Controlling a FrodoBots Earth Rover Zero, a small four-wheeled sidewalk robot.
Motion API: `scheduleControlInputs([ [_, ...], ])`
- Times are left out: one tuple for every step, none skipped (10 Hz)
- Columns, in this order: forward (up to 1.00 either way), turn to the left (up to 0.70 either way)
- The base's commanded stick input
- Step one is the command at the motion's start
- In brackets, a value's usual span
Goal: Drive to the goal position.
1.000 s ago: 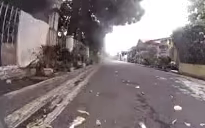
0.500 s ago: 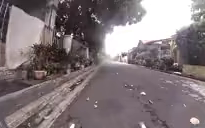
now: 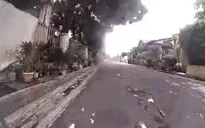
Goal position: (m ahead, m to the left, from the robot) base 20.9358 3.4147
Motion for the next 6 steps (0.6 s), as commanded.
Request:
scheduleControlInputs([
  [0.7, -0.04],
  [0.7, 0.0],
  [0.7, 0.0],
  [0.7, 0.0],
  [0.7, 0.0],
  [0.7, 0.0],
])
